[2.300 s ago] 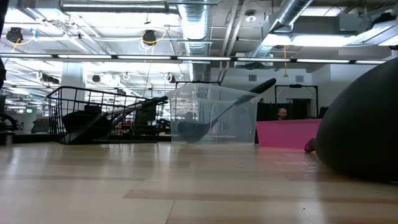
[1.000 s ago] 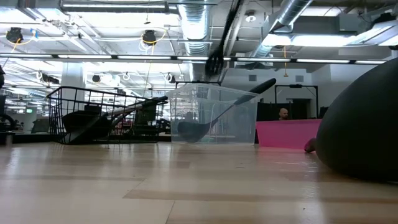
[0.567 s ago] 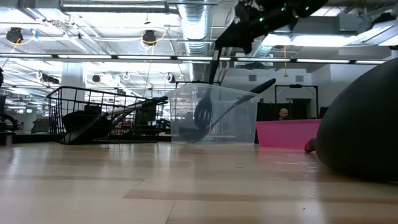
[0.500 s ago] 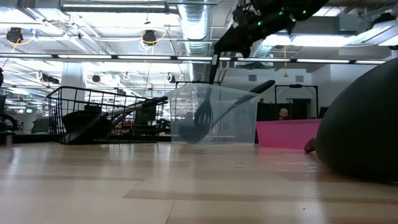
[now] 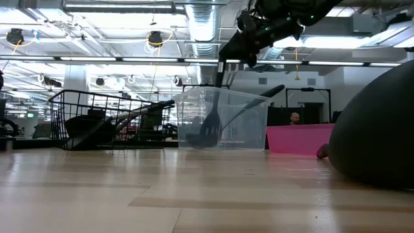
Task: Pick & Place Kitchen Items
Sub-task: Put the slotted spoon into the transparent bin, then put the ladle into the transparent bin
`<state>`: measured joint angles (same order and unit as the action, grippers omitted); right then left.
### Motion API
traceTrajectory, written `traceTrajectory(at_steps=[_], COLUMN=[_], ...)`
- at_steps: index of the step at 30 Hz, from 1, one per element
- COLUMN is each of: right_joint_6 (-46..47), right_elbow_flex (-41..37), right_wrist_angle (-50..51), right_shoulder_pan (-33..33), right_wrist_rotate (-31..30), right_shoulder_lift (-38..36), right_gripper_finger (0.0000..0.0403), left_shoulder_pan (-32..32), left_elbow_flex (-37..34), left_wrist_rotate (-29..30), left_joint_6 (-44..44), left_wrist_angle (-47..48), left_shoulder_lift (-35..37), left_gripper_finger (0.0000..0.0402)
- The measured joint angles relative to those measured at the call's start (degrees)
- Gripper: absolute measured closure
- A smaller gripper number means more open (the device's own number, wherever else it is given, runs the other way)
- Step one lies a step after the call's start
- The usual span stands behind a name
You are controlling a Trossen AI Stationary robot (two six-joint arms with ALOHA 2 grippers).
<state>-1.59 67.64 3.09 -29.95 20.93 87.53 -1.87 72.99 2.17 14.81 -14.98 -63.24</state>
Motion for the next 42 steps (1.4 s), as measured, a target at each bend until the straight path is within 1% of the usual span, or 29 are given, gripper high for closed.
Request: traceTrajectory(at_steps=[4,6,9,13,16,19,24,27,30,32,36,38,40,42], right_joint_6=[0.15,-0.22,-1.63,-3.06,-3.49,-3.49,-3.47,-2.51,0.46,1.52,1.69,1.71,1.69,1.69], right_elbow_flex=[0.00,0.00,0.00,0.00,0.00,0.00,0.02,0.02,0.02,0.02,0.02,0.02,0.02,0.00], right_wrist_angle=[0.44,1.91,3.69,6.95,9.50,14.12,25.39,32.40,37.81,40.98,45.20,46.44,47.22,47.81], right_shoulder_pan=[-0.55,-0.91,-1.46,-2.38,-3.03,-3.57,-2.86,-1.40,0.28,1.27,3.01,3.79,4.71,5.67], right_wrist_rotate=[-0.19,-0.42,-2.02,-4.85,-7.33,-9.24,-14.65,-18.54,-21.81,-22.77,-22.85,-22.67,-22.71,-22.72], right_shoulder_lift=[0.00,-0.45,-1.93,-4.82,-8.41,-12.91,-22.47,-27.29,-30.57,-31.74,-32.52,-32.38,-32.04,-31.87], right_gripper_finger=[0.0329,0.0299,0.0246,0.0174,0.0143,0.0135,0.0134,0.0134,0.0134,0.0134,0.0134,0.0134,0.0134,0.0134], left_shoulder_pan=[0.00,0.00,0.00,0.00,-0.43,-1.83,-6.01,-8.04,-9.62,-10.85,-13.31,-14.04,-14.08,-13.79], left_elbow_flex=[0.00,0.00,0.00,0.00,0.00,-0.09,-3.12,-4.68,-4.96,-4.96,-4.98,-4.98,-4.98,-4.89], left_wrist_rotate=[0.00,0.00,0.89,1.16,1.01,0.98,0.90,1.05,1.50,1.46,-0.06,-3.02,-7.31,-10.34], left_joint_6=[0.00,-0.12,-3.40,-7.22,-8.52,-8.55,-7.51,-2.84,1.65,1.17,-9.17,-12.00,-12.57,-12.85], left_wrist_angle=[0.01,0.03,1.10,6.01,11.61,15.81,15.77,16.18,15.81,14.94,9.61,3.81,-3.97,-12.15], left_shoulder_lift=[0.00,0.00,0.00,0.00,-0.65,-2.93,-9.72,-15.71,-23.02,-28.12,-37.61,-41.74,-45.36,-48.19], left_gripper_finger=[0.0400,0.0400,0.0400,0.0399,0.0384,0.0348,0.0267,0.0220,0.0184,0.0170,0.0159,0.0158,0.0159,0.0160])
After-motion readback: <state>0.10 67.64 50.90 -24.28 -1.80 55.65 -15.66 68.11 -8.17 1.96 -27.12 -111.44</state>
